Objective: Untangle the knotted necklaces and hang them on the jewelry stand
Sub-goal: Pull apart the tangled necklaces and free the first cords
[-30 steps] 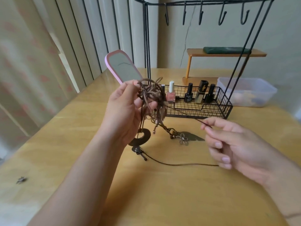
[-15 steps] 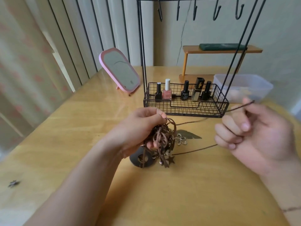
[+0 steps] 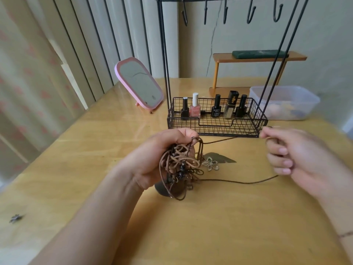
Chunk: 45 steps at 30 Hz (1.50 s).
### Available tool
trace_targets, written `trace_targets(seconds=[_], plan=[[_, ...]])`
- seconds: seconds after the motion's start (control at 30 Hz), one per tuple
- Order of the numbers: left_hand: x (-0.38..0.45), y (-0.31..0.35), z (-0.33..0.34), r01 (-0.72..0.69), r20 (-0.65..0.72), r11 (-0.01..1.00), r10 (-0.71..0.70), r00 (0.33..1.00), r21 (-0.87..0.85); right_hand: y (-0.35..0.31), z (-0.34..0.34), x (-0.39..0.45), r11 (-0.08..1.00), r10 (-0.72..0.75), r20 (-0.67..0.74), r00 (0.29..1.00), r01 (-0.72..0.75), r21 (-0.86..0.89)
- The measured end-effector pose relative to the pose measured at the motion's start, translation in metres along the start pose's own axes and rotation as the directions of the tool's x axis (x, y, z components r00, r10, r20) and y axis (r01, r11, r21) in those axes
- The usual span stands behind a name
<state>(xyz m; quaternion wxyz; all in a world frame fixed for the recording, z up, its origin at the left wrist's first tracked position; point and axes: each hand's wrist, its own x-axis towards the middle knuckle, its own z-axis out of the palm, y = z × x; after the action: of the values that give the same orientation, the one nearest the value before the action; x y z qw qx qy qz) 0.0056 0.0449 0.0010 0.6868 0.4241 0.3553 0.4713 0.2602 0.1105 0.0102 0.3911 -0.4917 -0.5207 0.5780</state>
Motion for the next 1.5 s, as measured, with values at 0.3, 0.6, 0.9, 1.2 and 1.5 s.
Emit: trace_targets(seconds=[0.3, 0.6, 0.9, 1.2, 1.5], plan=[[-0.003, 0.000, 0.006, 0.021, 0.017, 0.986, -0.019, 1.000, -0.165, 0.006, 0.012, -0.005, 0.476, -0.047, 0.070, 0.996, 0.084, -0.875], [-0.004, -0.001, 0.007, -0.051, -0.068, 0.981, 0.039, 0.997, -0.185, 0.009, 0.018, -0.025, 0.516, -0.009, 0.617, 0.787, 0.532, -0.671], [-0.006, 0.002, 0.014, -0.030, 0.069, 0.993, 0.039, 0.997, -0.118, 0.038, 0.066, -0.016, 0.708, -0.516, 0.345, 0.784, 0.617, -0.343], [-0.006, 0.003, 0.004, 0.006, 0.037, 0.992, -0.001, 0.999, -0.126, 0.023, 0.049, -0.011, 0.791, -0.534, 0.308, 0.788, 0.594, -0.146], [-0.007, 0.002, 0.005, 0.006, -0.031, 1.000, -0.007, 0.999, -0.031, 0.017, 0.045, -0.015, 0.771, -0.585, 0.252, 0.771, 0.625, -0.122]])
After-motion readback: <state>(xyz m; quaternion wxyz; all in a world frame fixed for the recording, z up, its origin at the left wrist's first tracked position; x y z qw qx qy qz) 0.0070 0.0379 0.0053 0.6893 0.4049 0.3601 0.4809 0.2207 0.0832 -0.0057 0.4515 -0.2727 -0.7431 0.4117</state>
